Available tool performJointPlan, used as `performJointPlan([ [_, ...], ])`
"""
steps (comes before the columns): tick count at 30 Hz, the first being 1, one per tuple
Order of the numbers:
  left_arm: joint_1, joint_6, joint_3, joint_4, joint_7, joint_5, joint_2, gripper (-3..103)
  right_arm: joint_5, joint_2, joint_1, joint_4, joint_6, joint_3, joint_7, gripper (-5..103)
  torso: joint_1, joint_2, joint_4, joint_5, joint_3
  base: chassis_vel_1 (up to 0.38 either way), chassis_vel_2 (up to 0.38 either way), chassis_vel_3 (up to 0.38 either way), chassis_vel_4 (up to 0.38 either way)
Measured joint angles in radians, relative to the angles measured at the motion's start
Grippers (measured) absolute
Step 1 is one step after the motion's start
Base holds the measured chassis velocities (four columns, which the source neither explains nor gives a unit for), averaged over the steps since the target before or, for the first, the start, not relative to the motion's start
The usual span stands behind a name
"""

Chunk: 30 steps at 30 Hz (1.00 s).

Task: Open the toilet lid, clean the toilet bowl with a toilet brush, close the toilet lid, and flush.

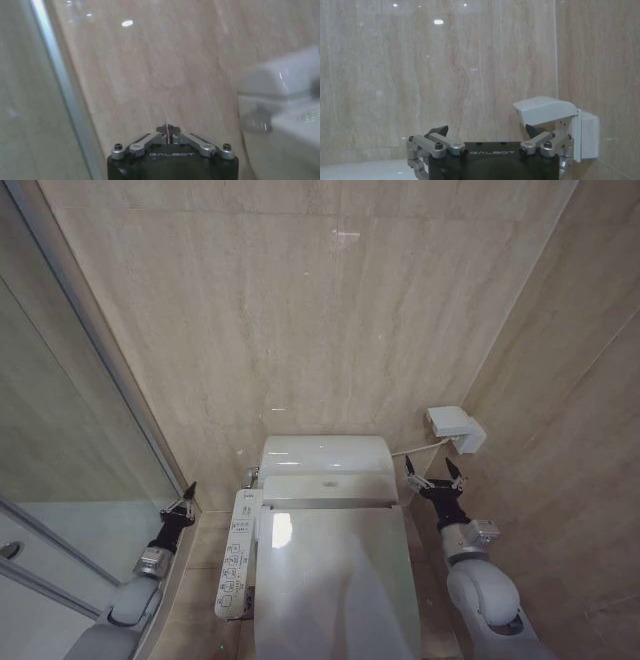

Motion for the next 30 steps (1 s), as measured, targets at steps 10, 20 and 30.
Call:
performJointPlan([
  [10, 0.169, 0.128, -0.109, -0.348, -0.060, -0.014, -0.056, 15, 0.000, 0.000, 0.000, 0.000, 0.000, 0.000, 0.000, 100, 0.000, 0.000, -0.0001, 0.0001, 0.000, 0.000, 0.000, 0.000, 0.000],
  [20, 0.332, 0.151, -0.238, -0.550, -0.104, -0.005, -0.119, 69, 0.000, 0.000, 0.000, 0.000, 0.000, 0.000, 0.000, 100, 0.000, 0.000, 0.0000, -0.0001, 0.000, 0.000, 0.000, 0.000, 0.000],
  [30, 0.476, 0.145, -0.278, -0.643, -0.121, -0.006, -0.165, 96, 0.000, 0.000, 0.000, 0.000, 0.000, 0.000, 0.000, 100, 0.000, 0.000, 0.0000, 0.0000, 0.000, 0.000, 0.000, 0.000, 0.000],
])
